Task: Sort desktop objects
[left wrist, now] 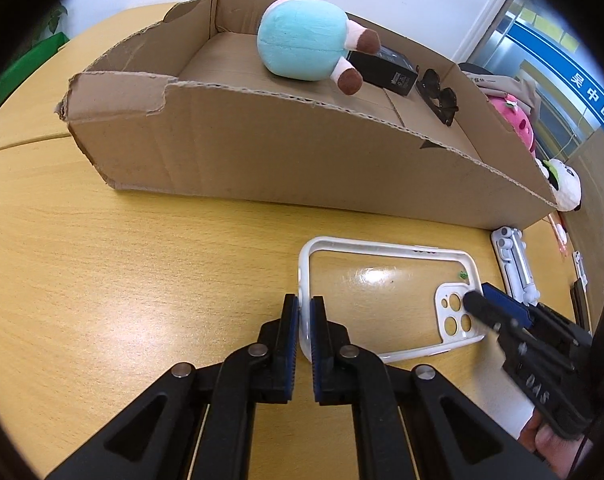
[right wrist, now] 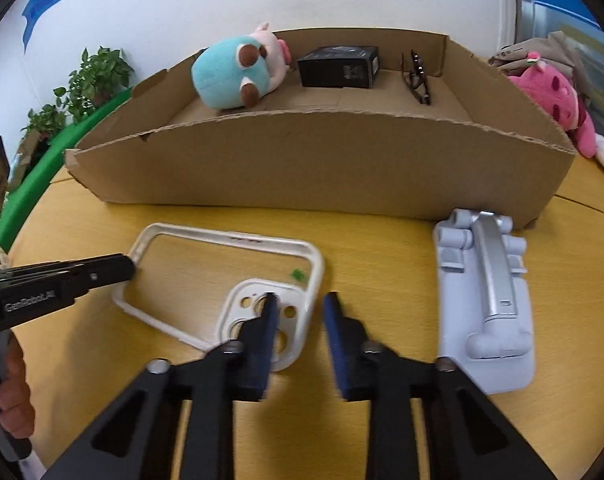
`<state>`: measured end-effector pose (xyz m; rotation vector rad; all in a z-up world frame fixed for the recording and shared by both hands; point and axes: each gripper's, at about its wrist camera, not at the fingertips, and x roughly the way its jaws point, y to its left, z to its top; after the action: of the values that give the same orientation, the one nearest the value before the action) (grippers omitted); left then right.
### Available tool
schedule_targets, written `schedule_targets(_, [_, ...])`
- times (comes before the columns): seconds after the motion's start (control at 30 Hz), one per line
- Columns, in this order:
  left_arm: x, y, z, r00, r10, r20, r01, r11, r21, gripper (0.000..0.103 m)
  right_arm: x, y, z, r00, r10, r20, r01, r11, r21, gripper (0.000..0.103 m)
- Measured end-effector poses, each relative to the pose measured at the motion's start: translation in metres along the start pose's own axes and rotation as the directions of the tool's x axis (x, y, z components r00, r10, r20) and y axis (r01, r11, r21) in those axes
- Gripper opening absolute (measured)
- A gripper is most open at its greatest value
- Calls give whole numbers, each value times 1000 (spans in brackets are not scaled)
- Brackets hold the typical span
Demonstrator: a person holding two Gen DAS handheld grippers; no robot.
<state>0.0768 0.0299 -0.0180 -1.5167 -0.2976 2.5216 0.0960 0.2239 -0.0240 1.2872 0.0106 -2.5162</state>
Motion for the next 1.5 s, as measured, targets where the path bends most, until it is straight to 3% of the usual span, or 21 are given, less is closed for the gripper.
schedule_targets(0.17, [-6, -7, 0, 1000, 8, 6, -8, 1000, 28, 5, -4, -4, -2, 1000, 15, 4, -15, 1000, 11, 12])
schedule_targets(0.37, [-55, -18, 8, 993, -10, 114, 5, 999, 48, 5, -51, 1, 6, 988, 38, 151, -39, 999, 2, 11])
schedule_targets(0.63, [-134, -31, 61, 946, -22, 325, -13, 994, 106, 5, -119, 20, 76, 927, 92, 363, -71, 995, -73, 11])
schedule_targets(0.83, [-163, -25, 93, 915, 0, 403, -42, 995, 94, 5, -123, 34, 120, 898, 153, 412, -125, 988, -95, 11])
schedule_targets(0.97, [-156, -9, 116, 921, 37, 388, -70, 995, 72, 5, -102, 43, 142, 903, 195, 382, -177, 981, -81, 11])
schedule_targets(1.13, [-123, 22, 143, 950, 75, 303, -89, 996, 30, 5, -54, 53, 164, 923, 234, 307, -234, 972, -36, 11])
schedule_targets(1.27, [-94, 39, 151, 968, 89, 235, -96, 995, 21, 4, -27, 53, 168, 935, 233, 268, -238, 971, -15, 11])
schedule_targets(1.5, [-35, 54, 157, 982, 164, 95, -168, 985, 42, 4, 41, 48, 166, 971, 217, 104, -224, 973, 54, 11])
